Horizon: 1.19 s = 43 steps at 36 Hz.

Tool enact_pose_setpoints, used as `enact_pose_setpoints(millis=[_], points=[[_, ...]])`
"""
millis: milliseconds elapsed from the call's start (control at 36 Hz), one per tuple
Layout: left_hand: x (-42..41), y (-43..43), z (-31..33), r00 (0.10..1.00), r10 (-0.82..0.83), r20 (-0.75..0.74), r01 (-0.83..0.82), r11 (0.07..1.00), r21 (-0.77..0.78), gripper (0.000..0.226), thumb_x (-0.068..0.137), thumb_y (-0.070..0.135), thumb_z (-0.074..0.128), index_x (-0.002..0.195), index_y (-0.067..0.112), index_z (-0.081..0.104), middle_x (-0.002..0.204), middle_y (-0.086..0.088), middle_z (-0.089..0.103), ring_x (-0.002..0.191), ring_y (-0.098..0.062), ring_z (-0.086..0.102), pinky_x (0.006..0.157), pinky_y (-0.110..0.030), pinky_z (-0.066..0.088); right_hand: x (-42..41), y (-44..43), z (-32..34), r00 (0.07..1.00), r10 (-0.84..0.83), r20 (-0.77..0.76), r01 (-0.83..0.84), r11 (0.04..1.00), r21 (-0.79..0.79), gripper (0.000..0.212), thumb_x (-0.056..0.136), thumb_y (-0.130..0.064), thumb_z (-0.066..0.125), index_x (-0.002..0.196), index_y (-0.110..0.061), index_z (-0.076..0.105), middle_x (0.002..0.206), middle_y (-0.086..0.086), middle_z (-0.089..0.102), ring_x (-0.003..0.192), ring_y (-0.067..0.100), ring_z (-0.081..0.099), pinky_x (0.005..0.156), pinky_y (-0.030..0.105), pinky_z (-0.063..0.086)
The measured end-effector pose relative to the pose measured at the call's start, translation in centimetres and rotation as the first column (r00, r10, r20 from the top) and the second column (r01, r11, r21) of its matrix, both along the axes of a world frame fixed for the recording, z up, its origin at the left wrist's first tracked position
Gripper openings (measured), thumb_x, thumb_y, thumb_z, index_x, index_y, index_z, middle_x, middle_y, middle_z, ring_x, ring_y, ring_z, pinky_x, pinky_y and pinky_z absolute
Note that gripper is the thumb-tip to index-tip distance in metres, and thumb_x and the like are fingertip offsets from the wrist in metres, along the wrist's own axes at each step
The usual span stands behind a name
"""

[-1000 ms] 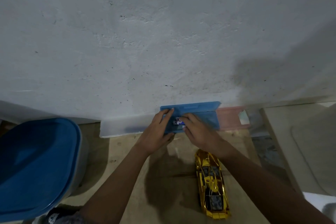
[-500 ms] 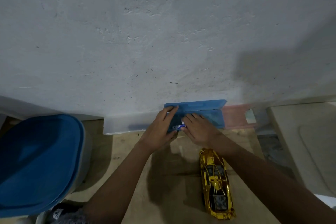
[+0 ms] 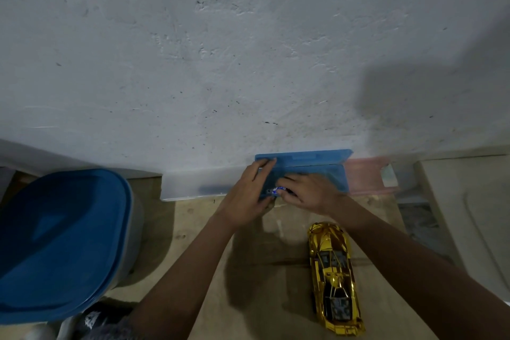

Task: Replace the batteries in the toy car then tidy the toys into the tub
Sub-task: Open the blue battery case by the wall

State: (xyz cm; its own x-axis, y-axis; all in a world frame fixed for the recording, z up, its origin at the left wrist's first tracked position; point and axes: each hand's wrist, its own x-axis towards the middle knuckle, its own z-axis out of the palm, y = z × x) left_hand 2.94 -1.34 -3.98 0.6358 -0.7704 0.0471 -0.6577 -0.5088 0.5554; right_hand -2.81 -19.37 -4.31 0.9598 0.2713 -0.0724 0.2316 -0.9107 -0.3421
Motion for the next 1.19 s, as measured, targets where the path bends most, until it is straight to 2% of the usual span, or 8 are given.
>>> enact_pose_setpoints(millis=[194, 361, 500, 778, 861, 944, 1083, 1194], points=[[-0.4, -0.1, 0.2, 0.999, 0.041, -0.021, -0.041, 0.999, 0.004, 0.079, 0.086, 0.018, 0.065, 0.148, 0.016, 0.018, 0.146, -0.009, 0.030, 0.131, -0.019, 0.035, 0.099, -0.026, 0.040, -0.7, -0.4, 0.6, 0.967, -0.063, 0.248, 0.066, 0.998, -0.005, 0.037, 0.093, -0.038, 0.033, 0.103, -0.015, 0.060, 0.086, 0.001, 0.061, 0.056, 0.010, 0.057, 0.042, 0.015, 0.034], [-1.1, -0.3, 0.2, 0.993, 0.114, 0.035, -0.115, 0.992, 0.044, 0.078, 0.084, 0.017, 0.068, 0.147, 0.011, 0.023, 0.147, -0.012, 0.031, 0.134, -0.024, 0.033, 0.104, -0.037, 0.042, -3.3, -0.9, 1.4, 0.974, -0.125, 0.191, 0.123, 0.992, 0.023, 0.039, 0.094, -0.040, 0.028, 0.111, -0.017, 0.055, 0.092, 0.001, 0.059, 0.060, 0.004, 0.046, 0.042, 0.007, 0.021], [-1.8, -0.4, 0.7, 0.976, 0.151, 0.157, -0.153, 0.988, -0.002, 0.090, 0.066, 0.011, 0.083, 0.139, 0.012, 0.033, 0.133, -0.012, 0.033, 0.121, -0.025, 0.035, 0.088, -0.046, 0.054, -5.2, -1.4, 1.5, 0.992, -0.074, 0.102, 0.074, 0.997, 0.002, 0.052, 0.095, -0.045, 0.018, 0.118, -0.017, 0.054, 0.101, 0.000, 0.058, 0.076, 0.013, 0.058, 0.055, 0.024, 0.047], [-1.5, -0.8, 1.0, 0.967, 0.130, 0.218, -0.135, 0.991, 0.008, 0.093, 0.063, 0.005, 0.083, 0.140, 0.008, 0.031, 0.131, -0.018, 0.044, 0.120, -0.029, 0.039, 0.090, -0.046, 0.050, -5.0, -0.4, 0.9, 0.978, 0.118, 0.170, -0.070, 0.962, -0.262, 0.023, 0.092, -0.040, 0.046, 0.107, -0.024, 0.055, 0.093, -0.004, 0.060, 0.069, 0.009, 0.060, 0.050, 0.020, 0.047], [-1.5, -0.8, 1.1, 0.983, 0.063, 0.171, -0.080, 0.992, 0.098, 0.076, 0.077, 0.002, 0.072, 0.142, 0.006, 0.034, 0.139, -0.020, 0.043, 0.128, -0.034, 0.042, 0.101, -0.044, 0.045, -4.4, 0.6, 1.5, 0.996, 0.078, 0.040, -0.069, 0.980, -0.188, 0.029, 0.096, -0.034, 0.044, 0.119, -0.019, 0.051, 0.109, 0.005, 0.057, 0.087, 0.021, 0.062, 0.064, 0.032, 0.053], [-1.3, -0.6, 0.9, 0.978, -0.011, 0.207, -0.018, 0.990, 0.141, 0.068, 0.070, -0.001, 0.077, 0.132, 0.002, 0.050, 0.134, -0.020, 0.051, 0.122, -0.036, 0.051, 0.091, -0.044, 0.053, -4.2, 1.0, 1.5, 0.998, 0.062, -0.005, -0.062, 0.975, -0.214, 0.035, 0.092, -0.024, 0.053, 0.127, -0.020, 0.047, 0.117, 0.007, 0.055, 0.101, 0.026, 0.058, 0.079, 0.038, 0.051], [-0.9, -0.3, 0.3, 0.963, -0.052, 0.264, 0.011, 0.988, 0.152, 0.065, 0.053, -0.002, 0.087, 0.114, -0.001, 0.064, 0.118, -0.023, 0.063, 0.105, -0.037, 0.063, 0.080, -0.046, 0.054, -4.6, 0.7, 1.7, 0.998, 0.058, 0.018, -0.053, 0.978, -0.202, 0.047, 0.081, -0.016, 0.066, 0.125, -0.021, 0.050, 0.109, 0.003, 0.063, 0.098, 0.021, 0.062, 0.081, 0.036, 0.054], [-1.1, -0.3, 0.5, 0.973, -0.030, 0.228, -0.006, 0.988, 0.157, 0.066, 0.061, -0.008, 0.079, 0.123, -0.001, 0.058, 0.127, -0.024, 0.057, 0.116, -0.039, 0.056, 0.094, -0.045, 0.045, -4.9, -0.1, 2.5, 0.983, 0.060, 0.173, -0.034, 0.988, -0.153, 0.049, 0.068, -0.020, 0.080, 0.114, -0.019, 0.061, 0.092, 0.000, 0.070, 0.080, 0.015, 0.068, 0.067, 0.029, 0.058]])
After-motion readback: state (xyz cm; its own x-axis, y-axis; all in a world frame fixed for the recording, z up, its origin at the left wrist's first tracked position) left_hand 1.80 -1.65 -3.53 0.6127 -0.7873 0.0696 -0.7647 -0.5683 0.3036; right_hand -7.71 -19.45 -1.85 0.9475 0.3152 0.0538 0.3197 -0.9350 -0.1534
